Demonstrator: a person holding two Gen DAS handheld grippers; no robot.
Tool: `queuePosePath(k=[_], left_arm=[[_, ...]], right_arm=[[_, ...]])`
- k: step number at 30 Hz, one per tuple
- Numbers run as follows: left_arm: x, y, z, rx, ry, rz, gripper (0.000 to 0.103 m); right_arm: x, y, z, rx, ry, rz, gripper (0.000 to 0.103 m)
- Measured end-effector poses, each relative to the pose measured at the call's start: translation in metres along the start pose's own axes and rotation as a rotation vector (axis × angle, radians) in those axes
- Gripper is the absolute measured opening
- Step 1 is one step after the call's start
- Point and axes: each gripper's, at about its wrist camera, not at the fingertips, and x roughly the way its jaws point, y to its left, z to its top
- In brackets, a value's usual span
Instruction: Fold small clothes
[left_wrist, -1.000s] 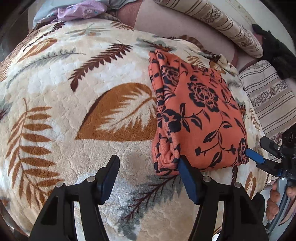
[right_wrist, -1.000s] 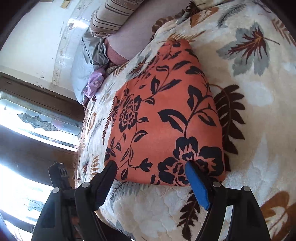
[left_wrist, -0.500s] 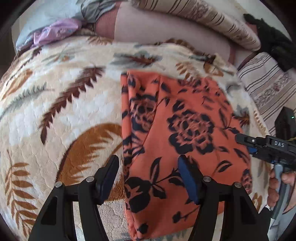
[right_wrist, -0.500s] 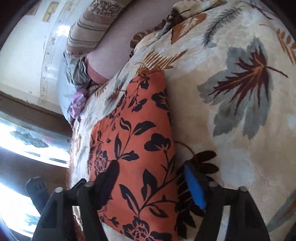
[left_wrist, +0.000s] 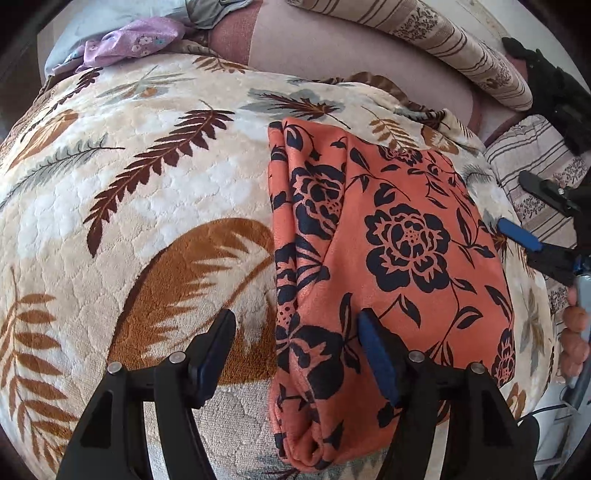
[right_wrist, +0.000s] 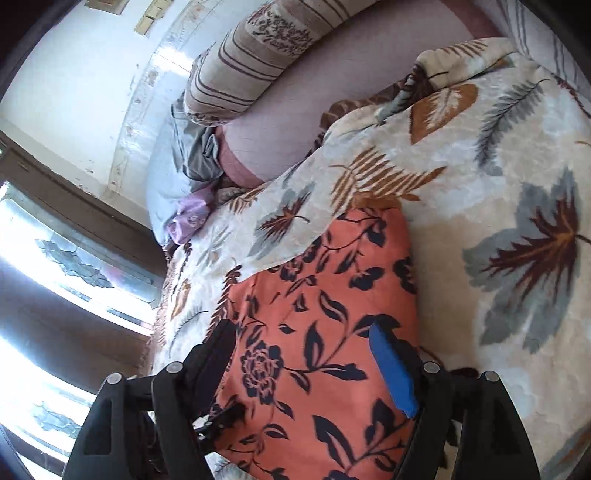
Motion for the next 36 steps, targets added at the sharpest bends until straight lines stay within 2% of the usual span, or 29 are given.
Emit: queuePosePath(k=[2,7,10,13,21,30,36], left_arm=[[-0.003,0.002,0.0,-0.023,0.013,-0.013,0.069],[-0.022,-0.002,-0.01,0.012,-0.015,0.024,0.07],[-0.03,-0.003,-0.018,0.028,-0.019,0.045,0.07],[-0.043,-0.006,-0.028,0.044,-0.042,0.073,0.07],[-0.078,-0.017,-0.053,0.06,-0.074,0.099,0.073],[-0.102,-0.032,-0.077,0.081,-0.086,0.129,0.074],[-0.108,-0.037,-0.084,0.088,-0.089,0.146,0.074]], right_arm=[[0.025,-0.013,-0.003,0.02,0.072,-0.075,0.082],[-0.002,0.013,-0.02,-0.015,0.005,-0.043,0.082],[-0.02,0.032,-0.049,-0.08,0.001,-0.052,0.082],[-0.03,0.04,-0.083,-0.129,0.027,-0.1,0.082],[-0.062,0.036,-0.154,-0.135,0.037,-0.202,0.082],[-0.091,0.033,-0.193,-0.089,-0.008,-0.191,0.082],[-0.098,0.036,-0.203,-0.097,-0.026,-0.201,0.082]])
